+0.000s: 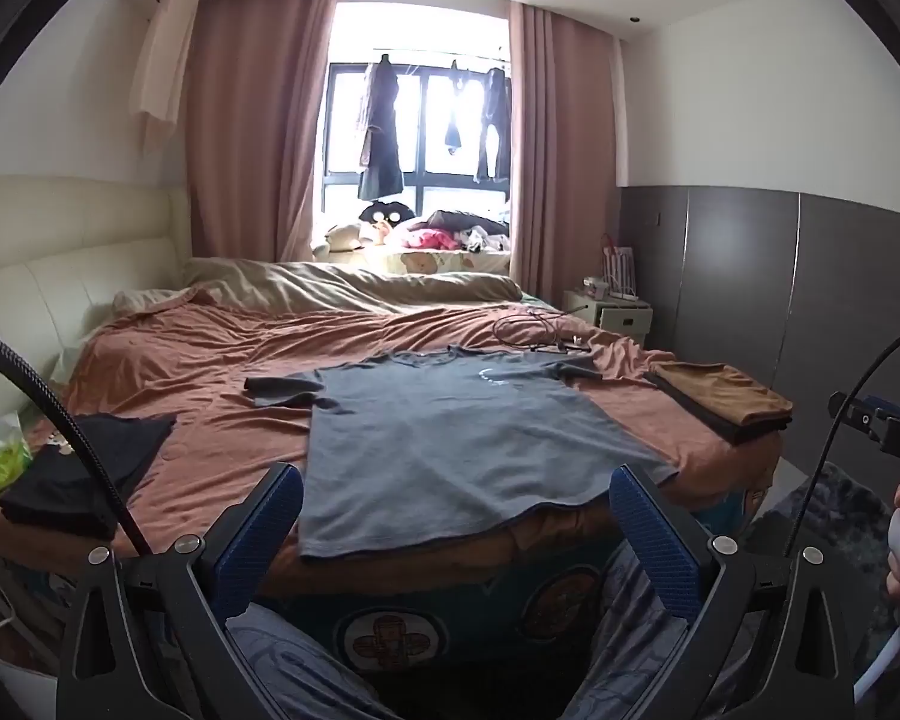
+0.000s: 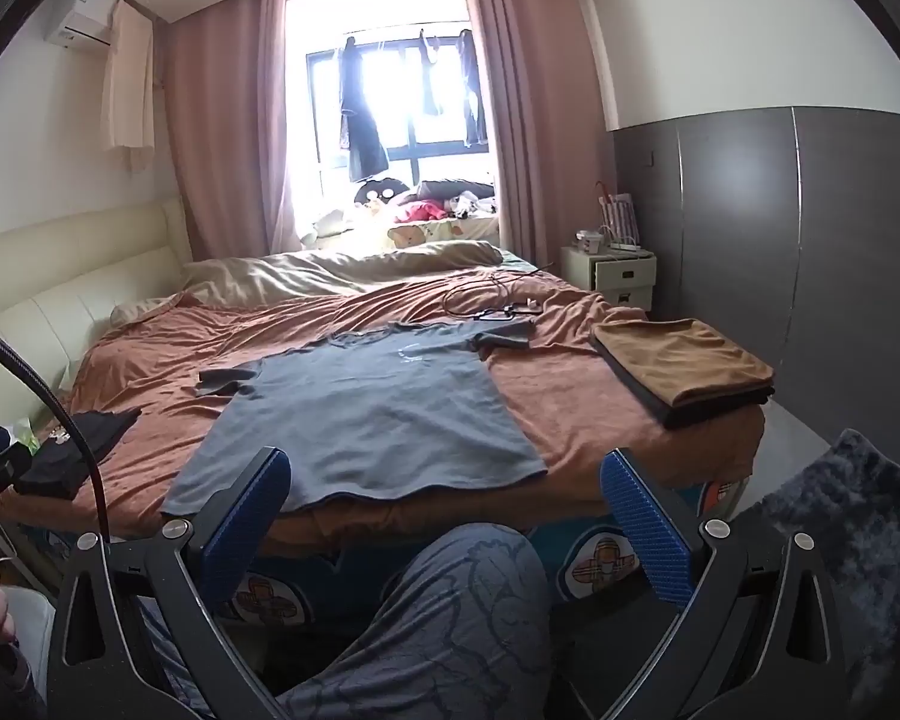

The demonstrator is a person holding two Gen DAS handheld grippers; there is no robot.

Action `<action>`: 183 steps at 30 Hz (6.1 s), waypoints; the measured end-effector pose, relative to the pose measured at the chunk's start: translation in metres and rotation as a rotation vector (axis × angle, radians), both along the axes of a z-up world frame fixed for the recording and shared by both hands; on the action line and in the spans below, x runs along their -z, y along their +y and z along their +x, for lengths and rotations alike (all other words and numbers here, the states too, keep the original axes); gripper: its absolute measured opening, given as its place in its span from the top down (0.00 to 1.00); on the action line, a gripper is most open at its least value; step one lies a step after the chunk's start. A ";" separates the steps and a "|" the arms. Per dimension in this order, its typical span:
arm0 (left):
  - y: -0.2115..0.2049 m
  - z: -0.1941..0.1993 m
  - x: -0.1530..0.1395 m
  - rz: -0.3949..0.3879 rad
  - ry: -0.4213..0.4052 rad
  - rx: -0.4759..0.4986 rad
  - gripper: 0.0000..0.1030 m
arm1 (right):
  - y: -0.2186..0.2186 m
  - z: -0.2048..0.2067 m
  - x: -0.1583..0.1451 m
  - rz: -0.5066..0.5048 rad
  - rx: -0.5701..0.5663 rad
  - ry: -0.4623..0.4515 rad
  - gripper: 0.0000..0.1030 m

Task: Fold small clothes

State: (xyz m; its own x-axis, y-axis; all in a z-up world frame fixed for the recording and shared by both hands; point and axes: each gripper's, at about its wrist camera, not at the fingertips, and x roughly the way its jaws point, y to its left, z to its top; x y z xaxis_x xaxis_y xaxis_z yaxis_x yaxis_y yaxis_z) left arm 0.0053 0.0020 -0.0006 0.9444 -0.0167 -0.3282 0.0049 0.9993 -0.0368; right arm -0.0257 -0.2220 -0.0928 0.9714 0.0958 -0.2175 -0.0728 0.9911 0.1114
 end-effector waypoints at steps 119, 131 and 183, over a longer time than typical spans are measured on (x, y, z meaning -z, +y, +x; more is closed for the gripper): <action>0.219 0.311 0.032 -0.111 0.215 -0.251 0.16 | 0.065 0.349 -0.057 0.079 -0.221 0.228 0.00; 0.281 0.386 0.050 -0.122 0.315 -0.341 0.30 | 0.124 0.450 -0.059 0.004 -0.319 0.271 0.06; 0.365 0.521 0.197 -0.500 0.631 -0.308 0.85 | 0.358 0.710 0.033 0.058 -0.521 0.636 0.70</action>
